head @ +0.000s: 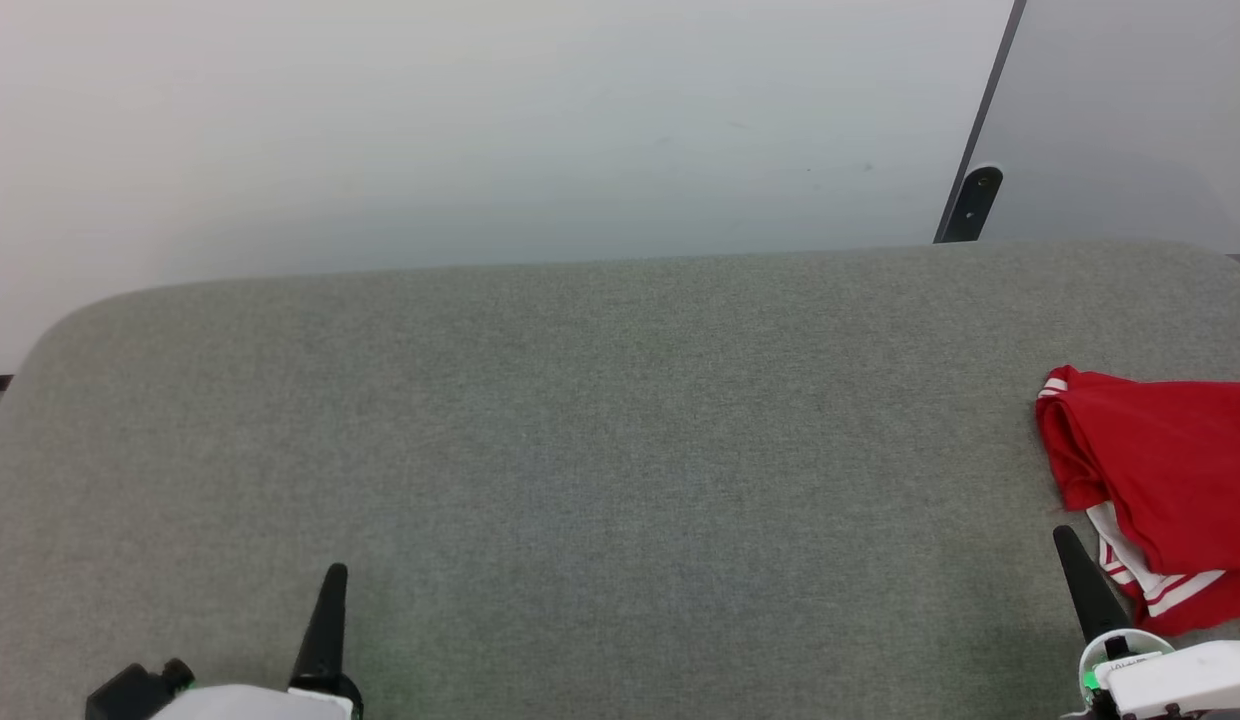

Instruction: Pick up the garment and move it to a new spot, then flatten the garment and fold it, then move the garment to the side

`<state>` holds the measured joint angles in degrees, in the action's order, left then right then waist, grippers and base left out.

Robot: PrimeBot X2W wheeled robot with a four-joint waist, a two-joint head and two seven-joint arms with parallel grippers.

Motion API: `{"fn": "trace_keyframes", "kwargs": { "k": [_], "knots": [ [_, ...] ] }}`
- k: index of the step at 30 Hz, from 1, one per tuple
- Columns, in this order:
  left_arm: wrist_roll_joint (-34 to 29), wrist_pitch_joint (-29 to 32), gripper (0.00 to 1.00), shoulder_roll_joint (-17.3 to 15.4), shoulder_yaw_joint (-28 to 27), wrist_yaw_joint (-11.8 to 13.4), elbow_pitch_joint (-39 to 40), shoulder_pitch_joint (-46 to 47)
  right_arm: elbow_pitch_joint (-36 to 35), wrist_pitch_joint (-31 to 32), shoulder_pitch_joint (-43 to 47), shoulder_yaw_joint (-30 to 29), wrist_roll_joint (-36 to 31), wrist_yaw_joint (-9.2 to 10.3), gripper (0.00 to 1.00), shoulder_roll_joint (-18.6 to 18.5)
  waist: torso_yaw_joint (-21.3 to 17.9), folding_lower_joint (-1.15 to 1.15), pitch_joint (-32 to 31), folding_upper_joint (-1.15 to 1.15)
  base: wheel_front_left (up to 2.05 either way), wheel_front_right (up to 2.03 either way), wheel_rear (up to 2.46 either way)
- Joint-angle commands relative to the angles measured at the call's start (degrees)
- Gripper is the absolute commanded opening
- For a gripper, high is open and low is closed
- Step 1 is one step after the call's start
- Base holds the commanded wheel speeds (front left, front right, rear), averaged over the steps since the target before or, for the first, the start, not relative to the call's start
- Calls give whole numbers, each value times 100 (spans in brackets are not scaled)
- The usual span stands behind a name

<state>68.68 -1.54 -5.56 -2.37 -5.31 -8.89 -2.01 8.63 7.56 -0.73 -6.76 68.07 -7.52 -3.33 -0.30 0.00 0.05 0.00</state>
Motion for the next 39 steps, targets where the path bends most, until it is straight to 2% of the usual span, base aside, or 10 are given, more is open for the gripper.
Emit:
{"fn": "trace_keyframes", "kwargs": {
  "k": [1, 39],
  "knots": [
    [135, 27, 0, -3, -32, -44, 10, 135, -11, -21, -141, 9, 154, 3, 0, 0, 1, 0, 0, 0, 0, 0, 0],
    [1909, 524, 0, 115, -210, -198, -388, 673, 409, -92, -470, 24, 1865, 5, 0, 40, 21, 0, 9, 0, 0, 0, 0]
  ]
}}
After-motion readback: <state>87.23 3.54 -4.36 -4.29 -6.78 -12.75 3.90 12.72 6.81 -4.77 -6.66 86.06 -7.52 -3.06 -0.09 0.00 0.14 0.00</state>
